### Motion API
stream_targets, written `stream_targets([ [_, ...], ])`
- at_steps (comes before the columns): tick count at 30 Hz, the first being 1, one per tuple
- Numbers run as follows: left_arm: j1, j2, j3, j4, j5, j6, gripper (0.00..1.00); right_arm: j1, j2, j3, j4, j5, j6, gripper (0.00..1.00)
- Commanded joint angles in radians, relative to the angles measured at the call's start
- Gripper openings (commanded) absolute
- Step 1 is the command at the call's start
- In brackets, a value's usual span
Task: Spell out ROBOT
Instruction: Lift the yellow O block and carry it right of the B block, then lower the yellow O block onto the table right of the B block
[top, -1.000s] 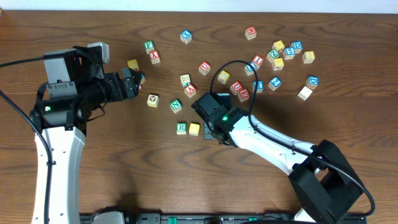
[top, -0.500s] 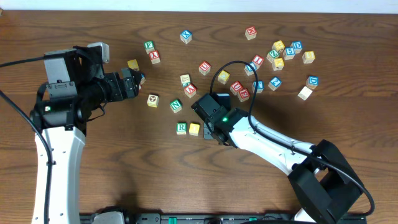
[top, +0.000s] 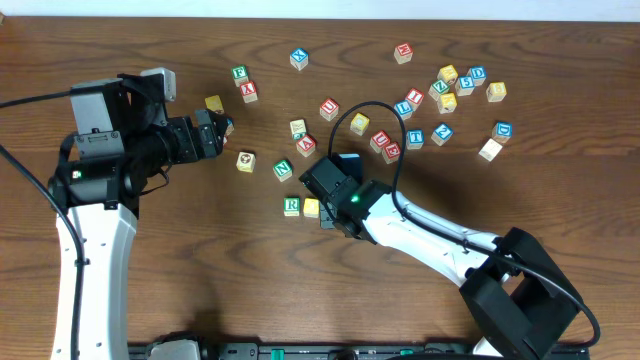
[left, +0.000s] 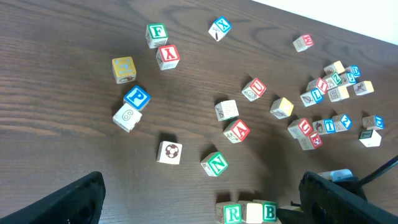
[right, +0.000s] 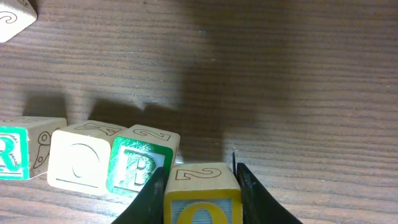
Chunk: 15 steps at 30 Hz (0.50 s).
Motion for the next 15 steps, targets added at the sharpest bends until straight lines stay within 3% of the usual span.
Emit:
stream_targets([
  [1,0.003,0.000,0.024,0.000,0.013,0.009,0.98,0.006,0.010,-0.007,0.006,0.013,0.013,0.08],
  [15,0.003,0.000,0.024,0.001,0.013,0.009,0.98,0.007,0.010,-0.007,0.032,0.013,0.005,0.10],
])
